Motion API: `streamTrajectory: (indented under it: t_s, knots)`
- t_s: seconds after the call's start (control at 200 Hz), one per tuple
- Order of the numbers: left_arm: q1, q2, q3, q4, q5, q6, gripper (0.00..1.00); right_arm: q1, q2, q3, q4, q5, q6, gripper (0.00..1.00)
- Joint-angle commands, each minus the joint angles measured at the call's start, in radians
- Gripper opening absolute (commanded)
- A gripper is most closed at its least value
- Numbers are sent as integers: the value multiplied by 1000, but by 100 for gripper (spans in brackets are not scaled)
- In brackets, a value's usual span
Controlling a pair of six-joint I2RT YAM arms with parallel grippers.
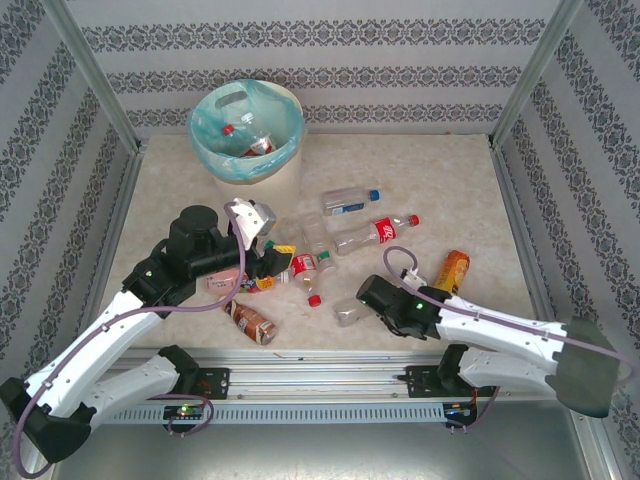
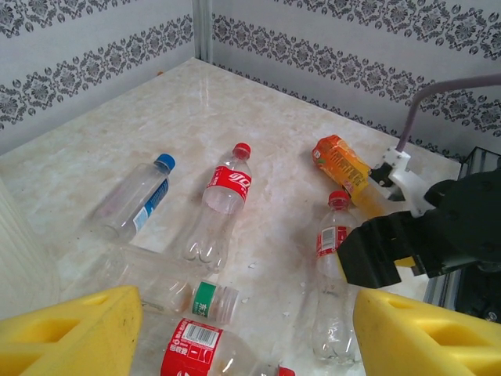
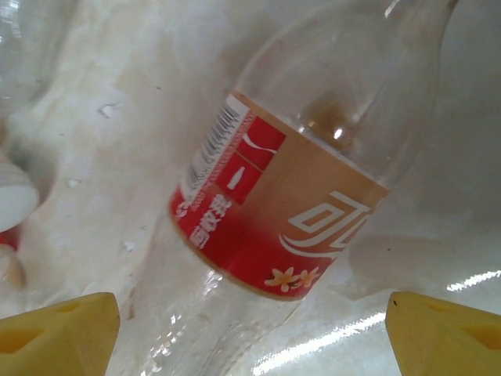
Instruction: Put the plastic bottles in the bin
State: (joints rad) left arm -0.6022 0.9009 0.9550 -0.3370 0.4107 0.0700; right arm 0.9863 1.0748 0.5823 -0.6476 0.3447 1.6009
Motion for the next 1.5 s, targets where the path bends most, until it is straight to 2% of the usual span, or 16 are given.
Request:
streamTrajectory:
  t_s: [0.0, 0.11, 0.215, 0.34, 0.59, 0.714, 0.824, 0.989, 1.279, 1.399, 1.499]
  knots:
    - [-10, 10, -6, -16, 5, 13, 72, -25, 89, 63, 12, -49, 10, 90]
    - [-10, 22, -4, -27, -9, 19, 72, -47, 208, 107, 54, -110, -25, 91]
    - [-10, 27, -7, -25, -2, 19, 72, -55, 291, 110, 134, -178, -30, 83]
    - [-10, 30, -9, -21, 0, 10, 72, -57, 327, 111, 166, -201, -31, 73]
    - [-10, 38, -8, -31, -6, 22, 72, -58, 232, 84, 134, -141, -25, 53]
    - [-10, 40, -9, -31, -24, 28, 72, -58, 155, 66, 114, -101, -48, 49]
    - [-10, 39, -12, -24, -38, 21, 72, -58, 90, 65, 98, -72, -97, 49]
    - [-10, 30, -16, -3, -35, -9, 72, -57, -59, 34, 149, -53, -332, 50]
    - [-5, 35, -18, 55, -15, -74, 72, -58, -462, -62, 333, -109, -733, 42]
    - [5, 57, 4, 110, 43, -123, 72, -58, -541, -28, 368, -152, -897, 41]
    - [15, 83, 43, 148, 101, -183, 72, -58, -539, 21, 380, -215, -994, 47]
